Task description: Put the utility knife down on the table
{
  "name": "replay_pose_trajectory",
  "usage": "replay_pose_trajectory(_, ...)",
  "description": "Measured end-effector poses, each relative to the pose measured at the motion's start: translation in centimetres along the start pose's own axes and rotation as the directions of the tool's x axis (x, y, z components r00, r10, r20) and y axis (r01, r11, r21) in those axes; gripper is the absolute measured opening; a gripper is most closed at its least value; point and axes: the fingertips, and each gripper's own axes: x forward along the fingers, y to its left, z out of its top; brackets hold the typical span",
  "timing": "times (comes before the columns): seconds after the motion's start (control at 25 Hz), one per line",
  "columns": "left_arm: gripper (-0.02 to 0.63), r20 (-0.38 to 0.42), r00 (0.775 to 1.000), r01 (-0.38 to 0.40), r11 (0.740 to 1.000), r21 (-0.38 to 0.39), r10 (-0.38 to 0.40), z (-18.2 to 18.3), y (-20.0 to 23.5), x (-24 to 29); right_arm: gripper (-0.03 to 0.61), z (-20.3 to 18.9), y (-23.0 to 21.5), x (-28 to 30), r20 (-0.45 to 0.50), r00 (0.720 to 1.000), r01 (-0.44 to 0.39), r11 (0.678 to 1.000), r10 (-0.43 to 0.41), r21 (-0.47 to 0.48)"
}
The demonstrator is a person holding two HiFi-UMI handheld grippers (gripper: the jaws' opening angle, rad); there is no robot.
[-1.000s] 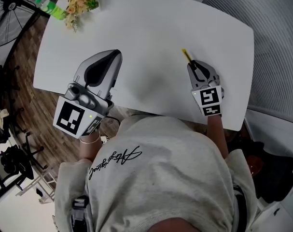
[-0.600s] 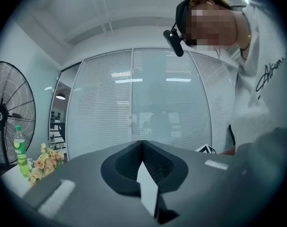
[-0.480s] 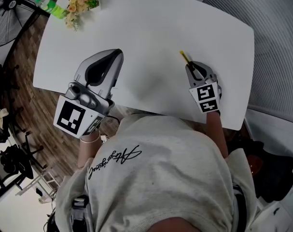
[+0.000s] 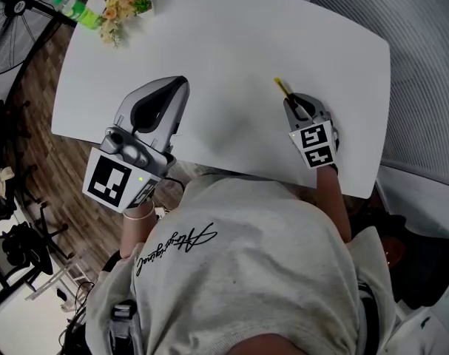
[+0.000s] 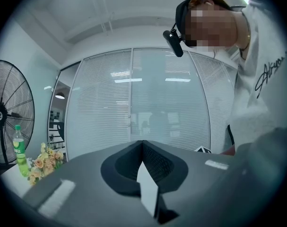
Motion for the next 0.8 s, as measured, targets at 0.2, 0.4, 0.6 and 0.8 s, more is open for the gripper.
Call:
replay_pose_trajectory(0.2, -0.004, 0.009, 1.000, -0.009, 1.000, 0.002, 0.009, 0.2, 0.2, -0.1, 0.066, -0.8, -0.1, 0.3, -0.033, 0.999, -0.021, 1.000, 0.021, 0.006)
replay_pose_trajectory(0.4, -0.003, 0.011, 1.000, -0.006, 1.000, -0.002, 0.006, 0.2, 0.0, -0.1, 0.066, -1.4, 0.0, 0.6, -0.056, 0.998, -0.039, 0.999, 0.041, 0.033)
replay_pose_trajectory(0.6, -0.003, 0.009, 1.000, -0.006, 1.000, -0.004, 0.006, 0.2, 0.1, 0.0, 0.066, -1.9, 0.0, 0.9, -0.075, 0.996, -0.048, 0.998, 0.051, 0.045)
replay_pose_trajectory(0.8, -0.003, 0.003, 1.000, -0.016, 1.000, -0.005, 0.016, 0.1, 0.4, -0.2, 0.066, -2.1, 0.3, 0.9, -0.079, 0.995, -0.051, 0.997, 0.055, 0.058)
